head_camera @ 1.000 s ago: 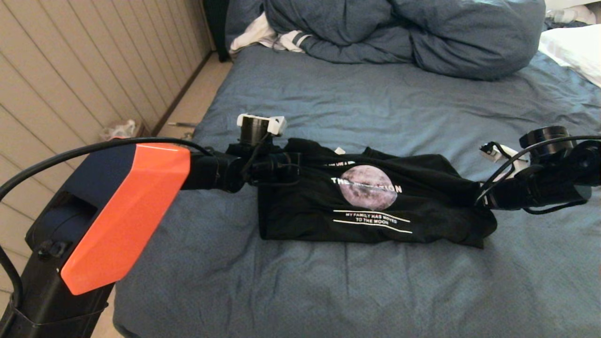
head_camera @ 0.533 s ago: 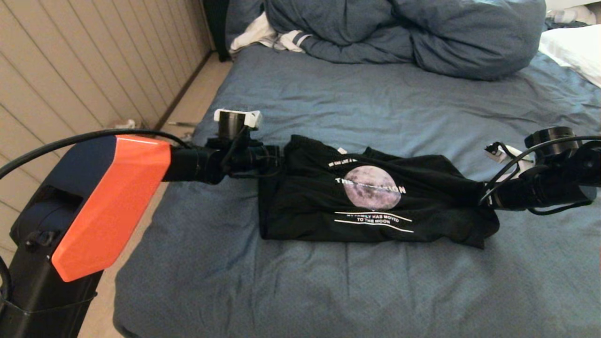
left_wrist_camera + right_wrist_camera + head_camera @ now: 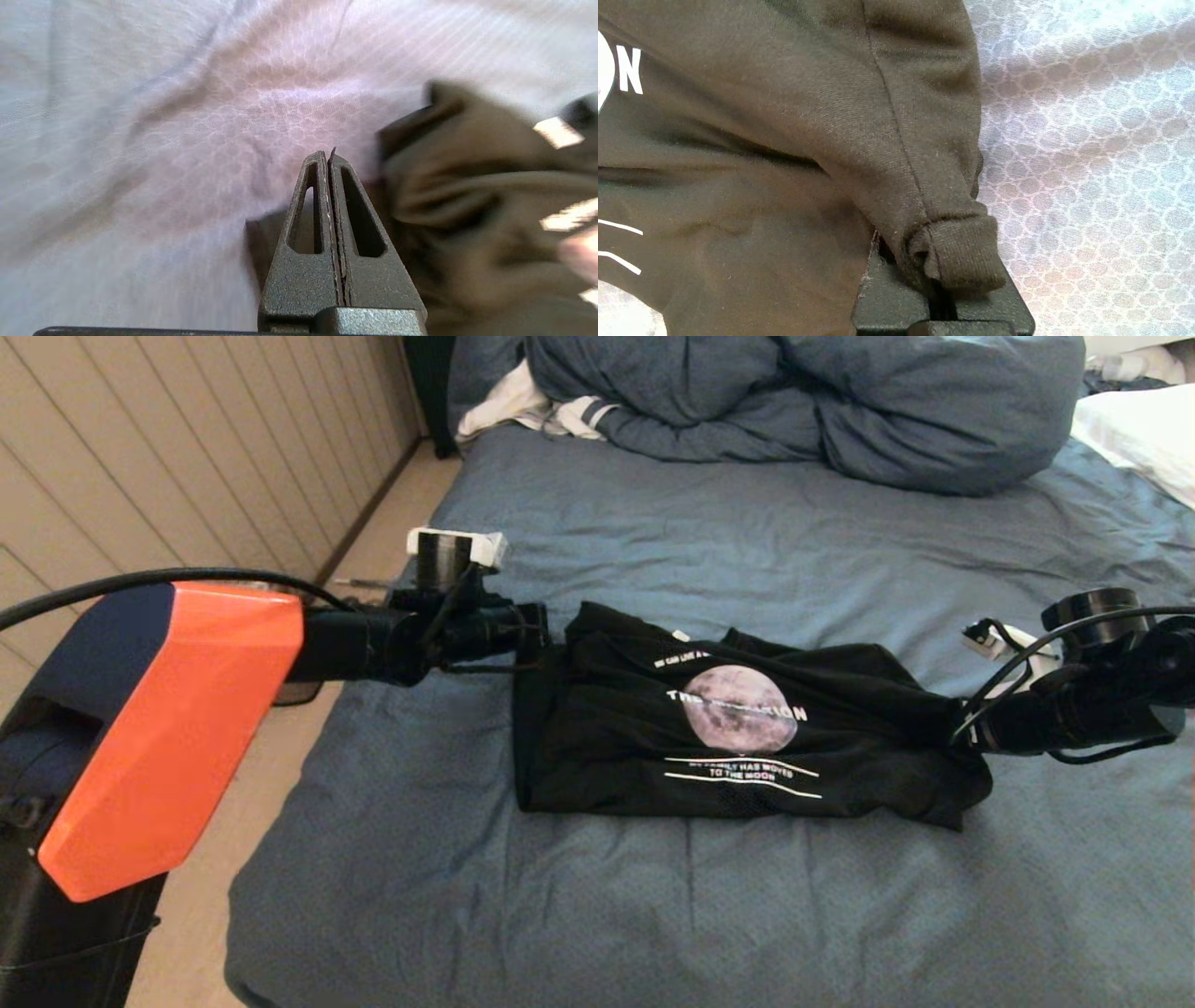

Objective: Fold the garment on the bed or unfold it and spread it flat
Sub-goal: Fold the black T-shirt

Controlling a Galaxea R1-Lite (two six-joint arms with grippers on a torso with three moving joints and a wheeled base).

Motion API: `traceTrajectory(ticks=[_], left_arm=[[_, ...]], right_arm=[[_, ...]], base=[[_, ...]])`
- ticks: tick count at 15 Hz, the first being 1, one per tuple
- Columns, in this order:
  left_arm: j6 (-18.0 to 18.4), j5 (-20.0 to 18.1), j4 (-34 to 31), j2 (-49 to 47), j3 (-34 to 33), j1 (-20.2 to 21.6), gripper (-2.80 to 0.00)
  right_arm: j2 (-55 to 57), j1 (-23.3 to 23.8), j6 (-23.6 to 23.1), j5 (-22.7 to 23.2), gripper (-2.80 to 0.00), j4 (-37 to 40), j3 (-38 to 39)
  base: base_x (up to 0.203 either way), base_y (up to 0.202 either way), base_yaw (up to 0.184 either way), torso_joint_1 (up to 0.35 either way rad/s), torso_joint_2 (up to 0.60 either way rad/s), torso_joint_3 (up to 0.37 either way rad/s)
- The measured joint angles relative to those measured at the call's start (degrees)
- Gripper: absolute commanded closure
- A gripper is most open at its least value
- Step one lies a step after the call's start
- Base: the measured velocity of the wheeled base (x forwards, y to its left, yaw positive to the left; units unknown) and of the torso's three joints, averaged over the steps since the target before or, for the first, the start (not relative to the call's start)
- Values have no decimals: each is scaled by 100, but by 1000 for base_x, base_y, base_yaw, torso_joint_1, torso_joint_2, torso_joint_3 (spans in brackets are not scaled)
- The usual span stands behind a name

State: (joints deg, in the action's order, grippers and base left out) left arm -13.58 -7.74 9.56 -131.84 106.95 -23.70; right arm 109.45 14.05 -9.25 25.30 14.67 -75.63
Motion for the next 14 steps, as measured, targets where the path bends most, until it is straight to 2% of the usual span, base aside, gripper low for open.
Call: traceTrajectory(ticks=[3,6,8,10,12,14], left_arm=[[-395,-268,-155,690,-817,299,0],[-444,-710,-46,1589,-2492,736,0],[-444,-1081,381,2178,-3800,1138,0],[-450,-1327,1085,2579,-4817,1479,0],[-444,-1456,1821,2868,-5503,1703,0],[-447,-1643,2054,3055,-5819,1770,0]], right_arm=[[-40,-58,83,28,0,35,-99],[-204,-413,479,28,0,57,-251],[-354,-770,905,20,0,107,-462],[-486,-1123,1265,13,0,369,-790],[-580,-1493,1473,4,0,884,-1257],[-619,-1934,1657,-40,0,1393,-1790]], base=[[0,0,0,0,0,0],[0,0,0,0,0,0],[0,0,0,0,0,0],[0,0,0,0,0,0],[0,0,0,0,0,0],[0,0,0,0,0,0]])
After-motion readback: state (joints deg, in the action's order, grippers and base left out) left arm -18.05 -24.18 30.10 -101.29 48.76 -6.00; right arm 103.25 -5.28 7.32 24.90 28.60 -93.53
